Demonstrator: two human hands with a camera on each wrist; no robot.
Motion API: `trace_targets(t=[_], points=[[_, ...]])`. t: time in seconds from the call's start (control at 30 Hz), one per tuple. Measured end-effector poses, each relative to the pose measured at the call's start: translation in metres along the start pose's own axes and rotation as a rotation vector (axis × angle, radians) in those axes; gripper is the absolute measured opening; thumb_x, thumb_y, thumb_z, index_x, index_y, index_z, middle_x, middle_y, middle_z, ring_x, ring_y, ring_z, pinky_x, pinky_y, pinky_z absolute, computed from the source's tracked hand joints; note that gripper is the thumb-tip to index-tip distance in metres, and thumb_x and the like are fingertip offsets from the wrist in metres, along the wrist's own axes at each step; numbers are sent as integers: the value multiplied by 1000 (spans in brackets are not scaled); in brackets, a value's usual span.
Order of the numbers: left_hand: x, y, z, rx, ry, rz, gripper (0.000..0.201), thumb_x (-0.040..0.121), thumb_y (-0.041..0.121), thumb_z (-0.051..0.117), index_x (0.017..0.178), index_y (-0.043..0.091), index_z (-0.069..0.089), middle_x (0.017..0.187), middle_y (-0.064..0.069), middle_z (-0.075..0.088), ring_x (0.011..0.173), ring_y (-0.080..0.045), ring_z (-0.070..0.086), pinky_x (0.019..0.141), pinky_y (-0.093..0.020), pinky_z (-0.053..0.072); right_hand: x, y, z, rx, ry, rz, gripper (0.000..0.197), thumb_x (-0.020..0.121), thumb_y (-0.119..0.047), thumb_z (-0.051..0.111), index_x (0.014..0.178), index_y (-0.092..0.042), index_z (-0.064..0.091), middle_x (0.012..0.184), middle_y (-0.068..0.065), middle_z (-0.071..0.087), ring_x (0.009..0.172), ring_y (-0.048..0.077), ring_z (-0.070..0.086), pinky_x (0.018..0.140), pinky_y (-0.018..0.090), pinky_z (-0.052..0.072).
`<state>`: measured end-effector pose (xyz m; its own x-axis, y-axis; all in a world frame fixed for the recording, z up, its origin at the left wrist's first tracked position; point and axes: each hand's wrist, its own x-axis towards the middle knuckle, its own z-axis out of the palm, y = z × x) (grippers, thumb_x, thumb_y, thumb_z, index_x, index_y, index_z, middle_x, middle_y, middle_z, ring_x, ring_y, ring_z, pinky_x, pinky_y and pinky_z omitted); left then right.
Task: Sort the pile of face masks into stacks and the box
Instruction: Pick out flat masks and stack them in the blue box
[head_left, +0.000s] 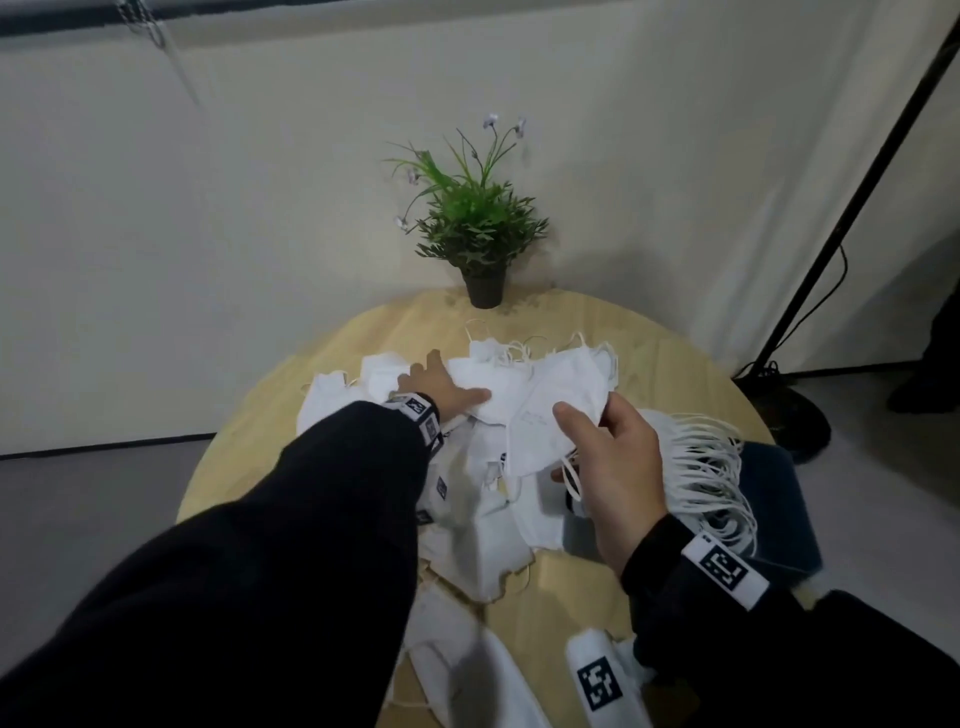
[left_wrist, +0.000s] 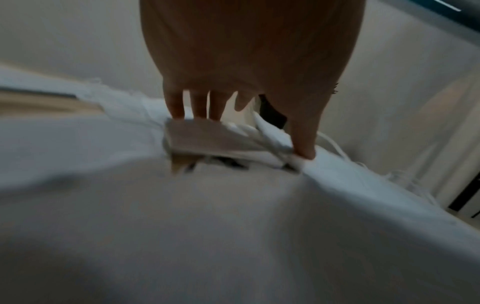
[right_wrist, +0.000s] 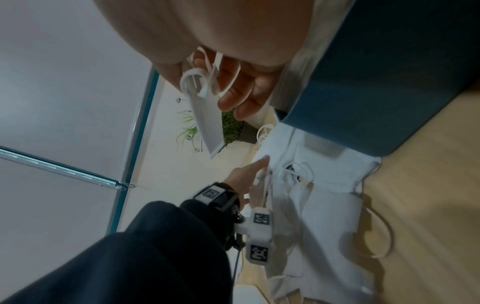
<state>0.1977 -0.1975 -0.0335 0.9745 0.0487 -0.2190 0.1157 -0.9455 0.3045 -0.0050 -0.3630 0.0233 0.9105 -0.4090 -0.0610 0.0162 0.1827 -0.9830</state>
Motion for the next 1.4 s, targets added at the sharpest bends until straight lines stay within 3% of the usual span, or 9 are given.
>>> trace_targets(t=[0.13,0.3,0.5,0.63,0.7,0.9,1.07,1.23,1.4], points=[[-9,7,-2,-34,150,-60,82,73,53,83,138,17,49,135,-10,58,126,-35,54,100,-47,46,0,-8,-7,-12,-18,-27,62,76,-44,73,103,7,51,78,12,54,69,23,48,66,40,42],[-56,-9,-64,-486,171,60,9,81,18,78,81,24,71,83,2,72,83,-21,69,56,-24,42,-1,-16,-16,-8,-19,-30,64,74,-48,72,98,6,48,78,9,50,70,22,45,67,39,41],[-156,-48,-81,-101,551,355,17,88,26,72,103,34,71,91,11,58,80,-14,56,66,-30,38,-6,-16,-19,-6,-44,27,13,96,-12,70,92,-8,58,91,14,66,70,22,63,44,24,48],[-202,-69,-36,352,13,434,26,98,24,60,118,33,72,112,7,65,102,-20,62,75,-33,50,-16,-18,-20,-34,-29,30,12,95,-11,71,92,-11,60,89,12,69,62,12,66,44,22,48],[-206,-81,-35,317,-10,386,26,99,25,57,117,31,75,116,3,68,107,-24,62,83,-37,53,-18,-17,-26,-29,-20,36,18,94,-11,72,87,-14,56,86,13,65,67,21,63,49,25,47],[-202,-95,-64,-357,657,402,28,89,12,76,89,39,81,149,5,46,140,-22,37,112,-40,33,-21,-18,-35,-35,-104,170,11,96,-11,71,103,-10,63,104,14,77,89,31,75,69,49,62],[-229,-53,-60,-1326,116,420,50,85,-11,61,96,32,84,141,21,59,149,-8,37,121,-52,37,-25,-12,-25,72,-297,318,30,96,-8,68,123,2,62,119,23,74,106,41,73,80,56,61],[-238,-34,-32,-1066,-43,486,47,89,-12,55,104,21,84,144,10,58,142,-2,46,116,-35,41,-32,-9,-8,191,-390,324,33,98,-1,58,131,1,62,124,27,71,109,45,70,90,57,59],[-232,-45,-46,-1044,-224,458,51,90,-16,50,115,16,80,123,5,74,118,-16,67,103,-42,56,-27,-10,-8,174,-297,283,37,94,-10,68,119,17,62,120,37,67,101,44,68,97,59,55]])
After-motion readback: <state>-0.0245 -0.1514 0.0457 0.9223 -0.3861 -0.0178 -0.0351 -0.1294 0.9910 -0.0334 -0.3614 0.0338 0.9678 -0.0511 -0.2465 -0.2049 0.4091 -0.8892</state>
